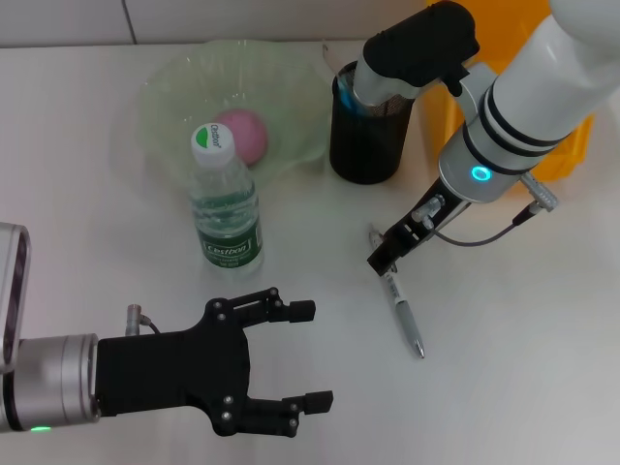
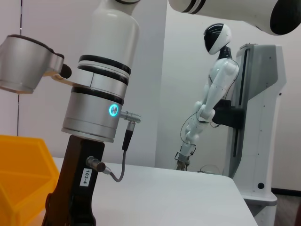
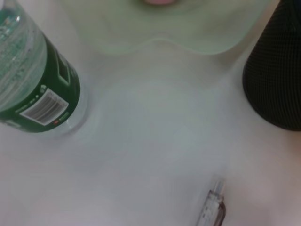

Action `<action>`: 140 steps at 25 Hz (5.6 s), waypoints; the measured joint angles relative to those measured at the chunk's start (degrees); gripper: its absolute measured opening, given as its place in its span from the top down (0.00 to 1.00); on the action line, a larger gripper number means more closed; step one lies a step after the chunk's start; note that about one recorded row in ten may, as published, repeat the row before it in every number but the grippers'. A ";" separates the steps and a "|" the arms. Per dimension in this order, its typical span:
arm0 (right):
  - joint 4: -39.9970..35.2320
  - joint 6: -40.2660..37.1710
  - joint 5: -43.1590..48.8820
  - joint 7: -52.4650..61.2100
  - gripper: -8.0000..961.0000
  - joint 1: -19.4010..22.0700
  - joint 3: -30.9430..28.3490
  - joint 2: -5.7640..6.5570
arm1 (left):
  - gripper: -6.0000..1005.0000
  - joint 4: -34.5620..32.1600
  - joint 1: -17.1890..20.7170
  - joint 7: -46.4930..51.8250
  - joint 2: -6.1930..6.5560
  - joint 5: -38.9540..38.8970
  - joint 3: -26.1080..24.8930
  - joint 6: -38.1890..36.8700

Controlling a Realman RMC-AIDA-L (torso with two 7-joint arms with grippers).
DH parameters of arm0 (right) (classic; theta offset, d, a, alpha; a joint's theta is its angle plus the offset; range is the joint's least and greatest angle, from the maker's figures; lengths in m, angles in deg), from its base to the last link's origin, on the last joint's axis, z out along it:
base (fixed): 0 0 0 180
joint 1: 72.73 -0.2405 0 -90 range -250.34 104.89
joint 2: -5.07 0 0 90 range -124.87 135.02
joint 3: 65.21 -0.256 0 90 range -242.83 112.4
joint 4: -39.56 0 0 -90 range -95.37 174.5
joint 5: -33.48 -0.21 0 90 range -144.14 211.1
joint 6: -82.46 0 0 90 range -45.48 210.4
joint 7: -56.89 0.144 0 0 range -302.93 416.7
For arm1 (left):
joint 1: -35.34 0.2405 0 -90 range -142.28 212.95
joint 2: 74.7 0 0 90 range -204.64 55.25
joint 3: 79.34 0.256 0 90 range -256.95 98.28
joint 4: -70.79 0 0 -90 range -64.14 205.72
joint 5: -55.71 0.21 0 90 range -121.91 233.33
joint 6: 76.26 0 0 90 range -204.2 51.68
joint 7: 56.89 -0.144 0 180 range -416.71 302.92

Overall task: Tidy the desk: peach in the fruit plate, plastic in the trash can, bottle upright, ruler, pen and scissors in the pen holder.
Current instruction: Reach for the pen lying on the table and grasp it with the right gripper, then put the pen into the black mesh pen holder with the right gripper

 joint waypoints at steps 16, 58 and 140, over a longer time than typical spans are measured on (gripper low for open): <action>1.46 1.40 -0.93 -0.01 0.13 -0.39 1.82 -0.01 | 0.13 0.10 0.11 0.00 0.00 0.00 0.00 0.06; 3.34 1.71 -2.30 -0.30 0.75 -0.49 2.13 -0.01 | 0.13 -0.02 0.11 0.00 0.00 0.01 -0.04 0.28; 39.82 19.00 -114.80 -136.68 0.81 14.61 -6.84 -0.01 | 0.13 -0.10 0.25 0.00 -0.18 0.00 -0.71 -0.09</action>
